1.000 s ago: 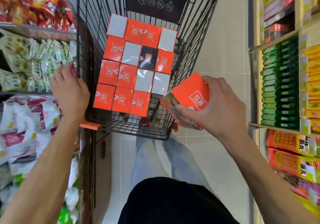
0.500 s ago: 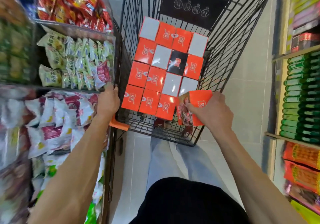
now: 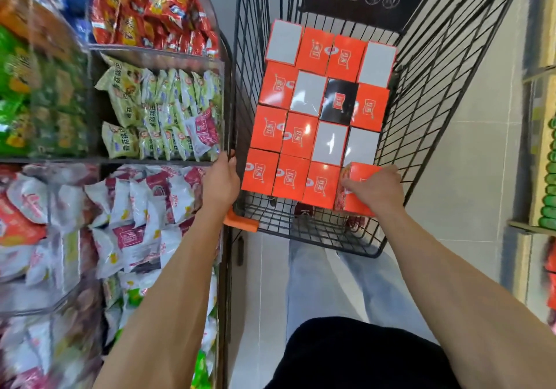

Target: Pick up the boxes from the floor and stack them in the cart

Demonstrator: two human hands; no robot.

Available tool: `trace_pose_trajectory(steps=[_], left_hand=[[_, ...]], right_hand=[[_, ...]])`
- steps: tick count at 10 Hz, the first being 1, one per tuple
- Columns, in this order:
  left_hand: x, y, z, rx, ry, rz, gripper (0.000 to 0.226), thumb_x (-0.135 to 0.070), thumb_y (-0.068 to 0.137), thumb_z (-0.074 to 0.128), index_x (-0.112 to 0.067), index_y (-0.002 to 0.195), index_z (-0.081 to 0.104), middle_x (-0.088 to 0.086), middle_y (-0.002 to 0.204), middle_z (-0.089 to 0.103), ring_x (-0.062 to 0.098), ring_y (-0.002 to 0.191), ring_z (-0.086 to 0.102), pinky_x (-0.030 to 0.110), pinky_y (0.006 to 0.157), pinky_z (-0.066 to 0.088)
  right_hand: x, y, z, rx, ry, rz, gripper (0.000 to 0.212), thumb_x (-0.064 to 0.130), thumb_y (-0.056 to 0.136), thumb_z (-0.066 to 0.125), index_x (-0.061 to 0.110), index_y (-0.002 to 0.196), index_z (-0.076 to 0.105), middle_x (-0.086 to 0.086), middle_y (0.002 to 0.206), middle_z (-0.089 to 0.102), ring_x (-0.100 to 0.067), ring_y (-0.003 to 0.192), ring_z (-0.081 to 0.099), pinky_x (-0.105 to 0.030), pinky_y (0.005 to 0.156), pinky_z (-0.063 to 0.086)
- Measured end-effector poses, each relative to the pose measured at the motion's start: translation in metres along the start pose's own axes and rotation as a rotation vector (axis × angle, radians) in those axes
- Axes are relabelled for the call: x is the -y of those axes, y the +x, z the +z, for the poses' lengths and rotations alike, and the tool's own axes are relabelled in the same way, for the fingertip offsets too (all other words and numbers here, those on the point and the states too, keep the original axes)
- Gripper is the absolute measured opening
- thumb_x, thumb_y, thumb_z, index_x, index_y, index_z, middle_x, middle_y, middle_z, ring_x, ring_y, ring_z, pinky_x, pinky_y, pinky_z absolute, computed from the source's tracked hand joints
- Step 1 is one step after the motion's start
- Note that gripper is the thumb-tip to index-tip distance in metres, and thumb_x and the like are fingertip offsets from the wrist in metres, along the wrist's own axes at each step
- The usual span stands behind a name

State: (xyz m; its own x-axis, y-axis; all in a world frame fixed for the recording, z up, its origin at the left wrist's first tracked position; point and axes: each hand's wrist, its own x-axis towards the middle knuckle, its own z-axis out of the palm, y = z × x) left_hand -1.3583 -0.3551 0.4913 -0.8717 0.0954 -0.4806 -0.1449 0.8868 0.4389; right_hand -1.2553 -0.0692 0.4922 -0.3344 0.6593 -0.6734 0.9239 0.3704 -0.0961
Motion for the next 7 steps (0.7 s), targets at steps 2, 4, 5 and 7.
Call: trace_pose_trajectory(steps=[2, 4, 5, 7], left_hand=[[0.007, 0.003, 0.010, 0.006, -0.006, 0.007, 0.036, -0.028, 0.106, 0.030, -0.007, 0.126, 0.051, 0.018, 0.094, 0.067, 0.038, 0.089, 0.065, 0.039, 0.067, 0.046], [0.002, 0.003, 0.006, 0.024, 0.032, 0.025, 0.038, -0.025, 0.107, 0.032, -0.001, 0.129, 0.051, 0.020, 0.112, 0.065, 0.034, 0.101, 0.062, 0.036, 0.074, 0.043], [-0.002, 0.007, 0.000, 0.041, 0.116, -0.025, 0.036, -0.026, 0.106, 0.032, 0.003, 0.118, 0.051, 0.024, 0.101, 0.063, 0.038, 0.092, 0.060, 0.039, 0.070, 0.042], [-0.015, 0.010, -0.011, 0.139, 0.256, -0.122, 0.051, -0.043, 0.103, 0.036, 0.004, 0.116, 0.048, 0.026, 0.107, 0.061, 0.043, 0.100, 0.058, 0.043, 0.073, 0.043]], right_hand=[[-0.009, 0.022, 0.030, 0.057, 0.083, 0.102, 0.114, 0.050, 0.064, 0.085, -0.003, 0.143, 0.021, -0.022, 0.141, 0.039, -0.037, 0.125, 0.047, -0.044, 0.093, 0.047], [-0.020, 0.029, 0.051, 0.076, 0.125, 0.100, 0.115, 0.049, 0.069, 0.083, -0.003, 0.146, 0.015, -0.022, 0.144, 0.033, -0.039, 0.125, 0.048, -0.045, 0.095, 0.047], [-0.020, 0.031, 0.047, 0.103, 0.149, 0.076, 0.109, 0.043, 0.075, 0.080, -0.003, 0.147, 0.013, -0.022, 0.145, 0.032, -0.041, 0.127, 0.046, -0.046, 0.098, 0.044], [-0.019, 0.037, 0.028, 0.239, 0.203, 0.058, 0.064, 0.039, 0.067, 0.067, 0.002, 0.116, 0.052, -0.017, 0.116, 0.062, -0.029, 0.091, 0.064, -0.027, 0.059, 0.049]])
